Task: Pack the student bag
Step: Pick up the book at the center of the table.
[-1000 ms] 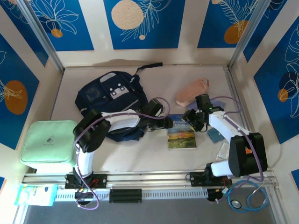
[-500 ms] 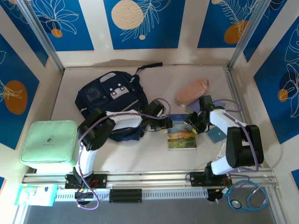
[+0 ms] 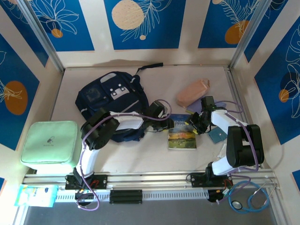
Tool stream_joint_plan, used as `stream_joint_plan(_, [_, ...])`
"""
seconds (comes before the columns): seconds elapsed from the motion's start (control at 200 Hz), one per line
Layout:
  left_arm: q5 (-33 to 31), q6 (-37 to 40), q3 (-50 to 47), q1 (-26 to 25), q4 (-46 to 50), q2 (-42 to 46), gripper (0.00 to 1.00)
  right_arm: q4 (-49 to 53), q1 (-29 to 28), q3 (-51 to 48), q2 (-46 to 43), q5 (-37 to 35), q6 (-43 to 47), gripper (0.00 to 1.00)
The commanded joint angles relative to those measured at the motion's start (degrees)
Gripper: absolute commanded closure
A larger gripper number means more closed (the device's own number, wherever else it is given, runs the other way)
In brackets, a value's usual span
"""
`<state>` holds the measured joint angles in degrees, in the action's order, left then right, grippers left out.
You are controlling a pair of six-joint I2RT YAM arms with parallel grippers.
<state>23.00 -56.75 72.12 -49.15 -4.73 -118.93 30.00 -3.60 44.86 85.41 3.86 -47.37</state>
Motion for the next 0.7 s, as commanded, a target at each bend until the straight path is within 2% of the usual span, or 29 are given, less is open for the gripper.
stream_joint_plan(0.0, [4.22, -1.94, -0.94, -0.63, -9.42, 0.27, 0.65, -0.8, -0.2, -1.35, 1.48, 4.18, -1.3, 0.42])
stream_joint_plan(0.215, [3.43, 1.05, -2.84, -0.68, -10.25, 4.27, 0.67, -0.97, -0.23, -1.65, 1.43, 4.4, -1.36, 0.43])
stream_joint_plan(0.485, [7.1, -0.05, -4.08, -1.92, -16.15, 2.4, 0.68, -4.79, -0.25, -3.3, 1.56, 9.48, -3.18, 0.45])
stream_joint_plan(0.695, [6.7, 1.52, -2.26, -1.94, -13.73, 2.54, 0.72, -5.26, -0.1, -3.88, 1.36, 9.61, -3.69, 0.45])
